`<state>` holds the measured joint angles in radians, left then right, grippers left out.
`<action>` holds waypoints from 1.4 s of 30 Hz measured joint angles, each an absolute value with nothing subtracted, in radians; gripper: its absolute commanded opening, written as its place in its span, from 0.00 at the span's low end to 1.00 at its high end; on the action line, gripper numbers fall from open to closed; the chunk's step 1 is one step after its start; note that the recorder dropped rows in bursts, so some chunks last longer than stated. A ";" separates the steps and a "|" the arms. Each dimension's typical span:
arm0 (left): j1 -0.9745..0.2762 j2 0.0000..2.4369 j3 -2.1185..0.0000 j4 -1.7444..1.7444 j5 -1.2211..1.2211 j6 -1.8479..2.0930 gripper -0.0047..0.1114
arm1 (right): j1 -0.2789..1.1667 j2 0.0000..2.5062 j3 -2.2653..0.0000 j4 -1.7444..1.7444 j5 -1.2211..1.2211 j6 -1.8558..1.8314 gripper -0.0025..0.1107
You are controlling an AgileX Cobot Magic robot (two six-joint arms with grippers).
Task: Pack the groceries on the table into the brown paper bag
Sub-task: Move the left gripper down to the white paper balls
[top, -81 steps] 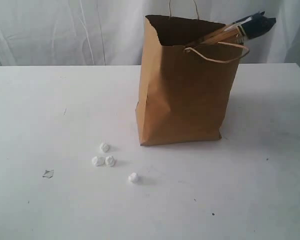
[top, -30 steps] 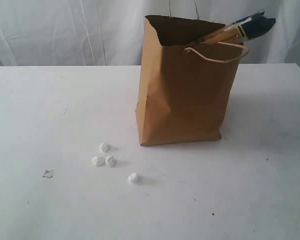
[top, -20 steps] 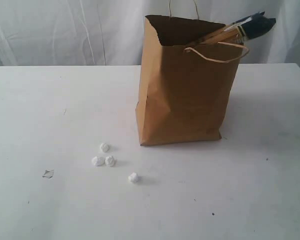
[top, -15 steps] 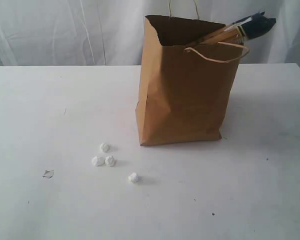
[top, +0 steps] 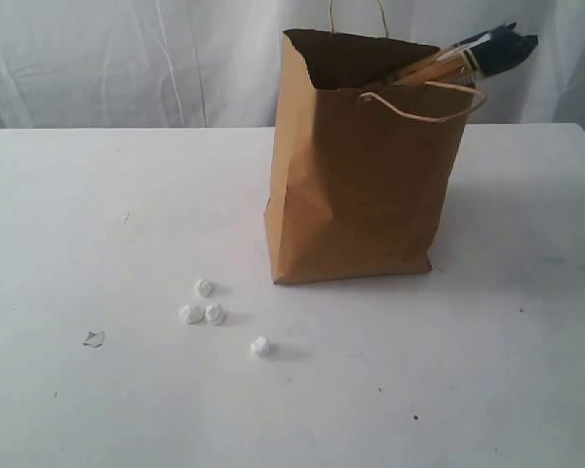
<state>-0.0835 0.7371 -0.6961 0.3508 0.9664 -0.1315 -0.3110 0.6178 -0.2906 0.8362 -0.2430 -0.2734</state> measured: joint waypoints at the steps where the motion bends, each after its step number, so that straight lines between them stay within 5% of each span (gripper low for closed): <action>1: -0.084 0.794 -0.702 0.295 0.998 -0.095 0.04 | -0.302 0.618 -0.291 0.836 -0.233 -0.269 0.02; 11: -0.084 1.123 -0.721 -0.605 0.802 0.451 0.04 | -0.270 0.618 -0.291 0.836 0.070 -0.275 0.02; 19: -0.174 1.313 -0.746 -0.971 0.525 0.982 0.04 | -0.268 0.619 -0.291 0.843 0.358 -0.511 0.02; 26: -0.434 1.498 -0.756 -0.993 0.145 0.905 0.04 | -0.268 0.619 -0.291 0.851 0.364 -0.557 0.02; 29: -0.446 1.569 -0.772 -0.929 0.132 0.800 0.04 | -0.268 0.619 -0.291 0.851 0.364 -0.566 0.02; 39: -0.433 1.765 -1.171 -0.205 0.817 0.278 0.04 | -0.268 0.619 -0.288 0.847 0.399 -0.568 0.02; 42: -0.433 1.765 -1.195 -0.170 0.806 0.248 0.10 | -0.268 0.619 -0.261 0.847 0.395 -0.568 0.02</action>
